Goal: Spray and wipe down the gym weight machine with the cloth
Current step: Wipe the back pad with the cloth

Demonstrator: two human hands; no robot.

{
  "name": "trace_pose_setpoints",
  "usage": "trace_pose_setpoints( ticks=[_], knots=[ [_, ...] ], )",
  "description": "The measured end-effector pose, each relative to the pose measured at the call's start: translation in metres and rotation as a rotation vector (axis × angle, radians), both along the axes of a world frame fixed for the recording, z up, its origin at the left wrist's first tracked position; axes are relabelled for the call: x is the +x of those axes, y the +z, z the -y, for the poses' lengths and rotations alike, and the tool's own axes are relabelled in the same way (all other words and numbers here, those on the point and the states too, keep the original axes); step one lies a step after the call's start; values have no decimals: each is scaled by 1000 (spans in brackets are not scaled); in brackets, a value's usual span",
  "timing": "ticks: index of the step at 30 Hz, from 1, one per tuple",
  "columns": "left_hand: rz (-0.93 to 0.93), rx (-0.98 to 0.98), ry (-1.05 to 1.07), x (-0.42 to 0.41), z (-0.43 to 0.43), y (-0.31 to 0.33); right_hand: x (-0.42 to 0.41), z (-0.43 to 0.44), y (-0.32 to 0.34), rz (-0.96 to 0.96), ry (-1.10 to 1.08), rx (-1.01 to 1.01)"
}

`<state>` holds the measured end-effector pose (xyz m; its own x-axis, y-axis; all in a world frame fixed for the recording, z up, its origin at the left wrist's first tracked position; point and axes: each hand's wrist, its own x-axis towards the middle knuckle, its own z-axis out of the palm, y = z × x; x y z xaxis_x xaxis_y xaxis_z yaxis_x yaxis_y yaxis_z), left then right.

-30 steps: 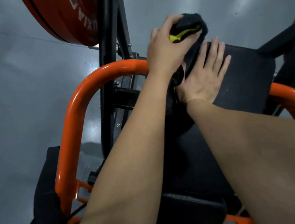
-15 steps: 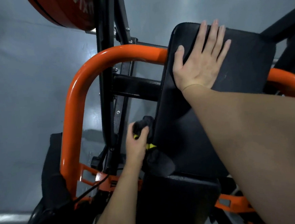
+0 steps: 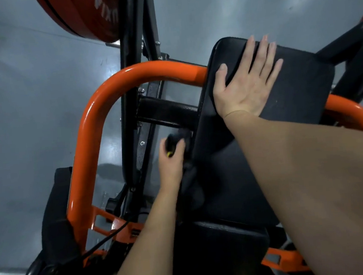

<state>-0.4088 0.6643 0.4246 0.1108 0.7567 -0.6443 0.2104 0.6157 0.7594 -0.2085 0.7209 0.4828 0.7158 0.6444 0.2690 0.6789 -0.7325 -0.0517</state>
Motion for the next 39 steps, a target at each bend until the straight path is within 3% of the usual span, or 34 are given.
trace_pose_setpoints(
  ticks=[4, 7, 13, 17, 20, 26, 29, 33, 39],
  knots=[
    [-99, -210, 55, -43, 61, -4, 0, 0, -1, -8, 3, 3],
    [-167, -181, 96, -20, 43, 12, 1, 1, -1, -5, -1, 14],
    [-34, 302, 62, 75, -79, 52, 1, 0, -4, 12, 2, 35],
    [-43, 401, -81, 107, -117, 67, 2, 0, -6, 6, 8, 47],
    [60, 338, -79, 79, -87, 47, 1, 0, -4, 3, 7, 19],
    [-72, -82, -78, -36, 41, 2, -1, 0, 1, -16, 6, -12],
    [-181, -142, -1, -62, 77, 2, -1, 0, 1, -16, 2, -2],
    [-211, 83, -173, -47, 43, 9, -2, 2, -2, -13, 10, 22],
    [-38, 530, -152, 92, -115, 65, 2, 2, -5, -12, 9, 69]
  ],
)
